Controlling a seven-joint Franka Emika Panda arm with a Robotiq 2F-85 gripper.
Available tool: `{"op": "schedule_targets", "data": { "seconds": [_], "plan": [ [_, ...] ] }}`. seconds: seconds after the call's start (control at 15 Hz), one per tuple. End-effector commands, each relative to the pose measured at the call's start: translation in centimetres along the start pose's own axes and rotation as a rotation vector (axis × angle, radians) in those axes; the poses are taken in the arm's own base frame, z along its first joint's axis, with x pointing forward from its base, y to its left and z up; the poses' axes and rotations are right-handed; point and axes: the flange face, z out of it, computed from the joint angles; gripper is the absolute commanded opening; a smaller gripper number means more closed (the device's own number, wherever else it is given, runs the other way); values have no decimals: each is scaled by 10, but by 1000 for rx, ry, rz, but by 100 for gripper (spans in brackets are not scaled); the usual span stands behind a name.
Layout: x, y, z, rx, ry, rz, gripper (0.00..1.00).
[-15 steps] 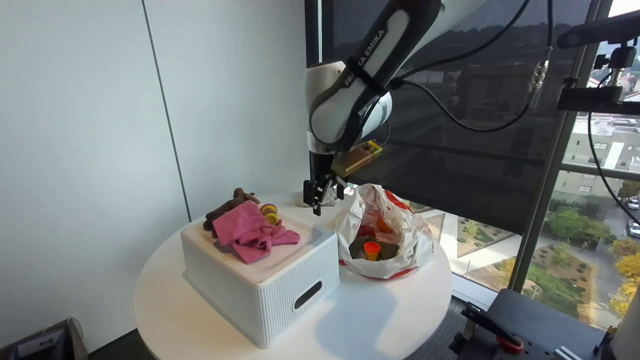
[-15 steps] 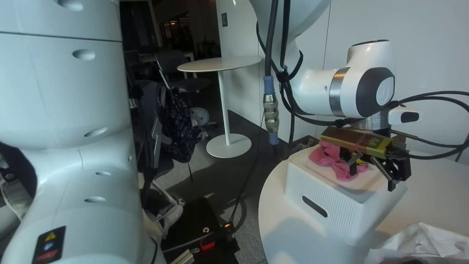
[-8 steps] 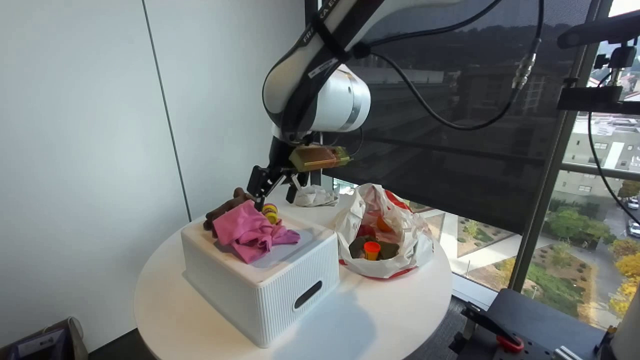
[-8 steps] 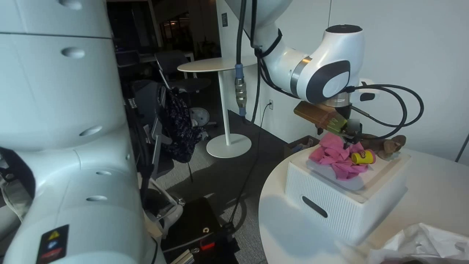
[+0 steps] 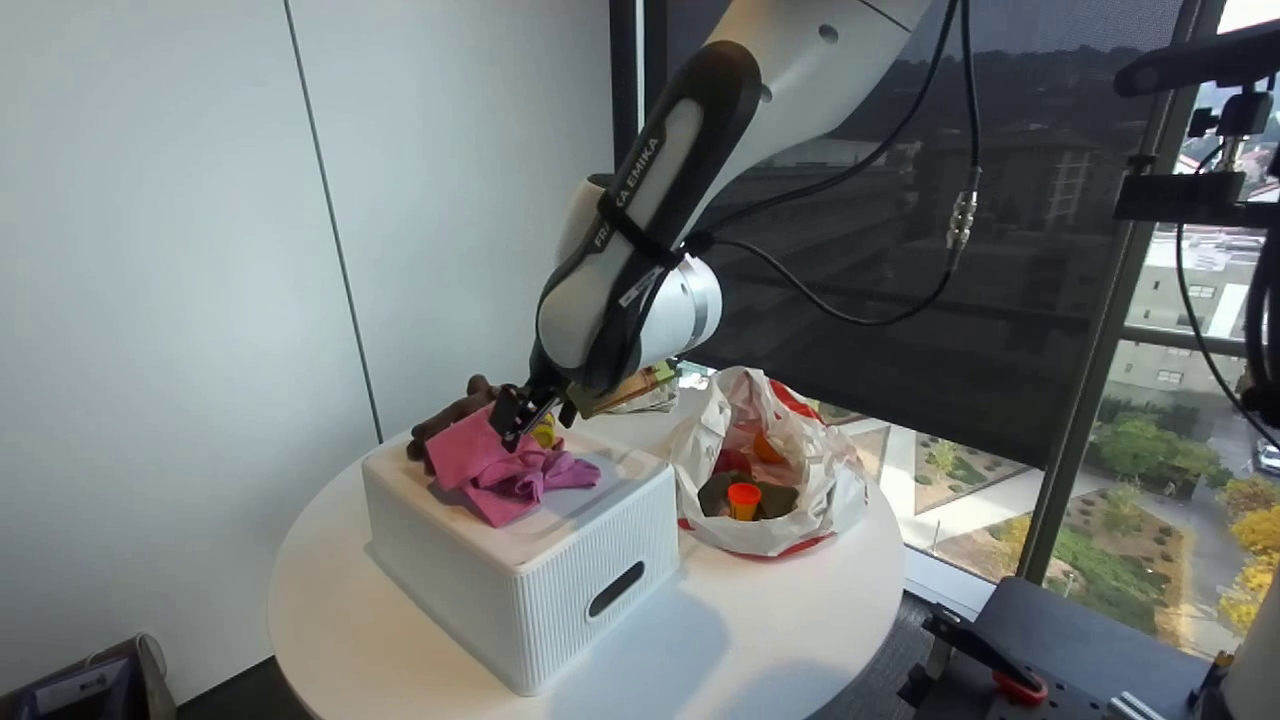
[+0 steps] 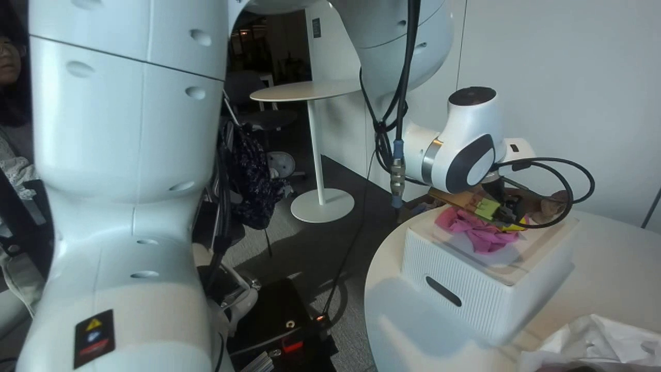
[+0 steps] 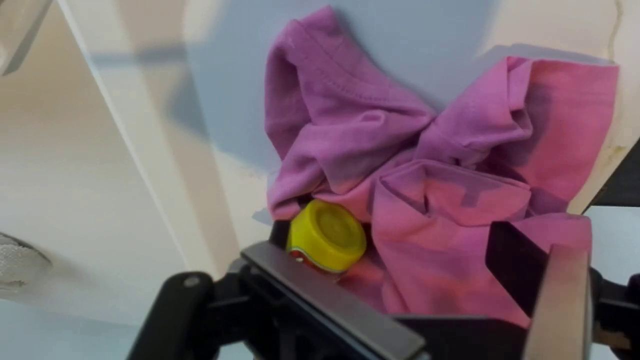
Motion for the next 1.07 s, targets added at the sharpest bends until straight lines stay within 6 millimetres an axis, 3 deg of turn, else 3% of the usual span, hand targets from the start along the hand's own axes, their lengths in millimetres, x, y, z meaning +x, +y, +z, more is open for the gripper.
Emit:
{"op": "schedule_targets", "data": {
  "seconds": [0.0,0.47,0.53,0.6,1.0],
  "plan": [
    [14,9,24,-68,68,-19,100],
    [28,19,38,-89,79,59,100],
    [27,19,39,-89,80,52,75],
    [26,19,40,-85,75,52,74],
    [21,22,39,-78,63,52,27]
  ]
}}
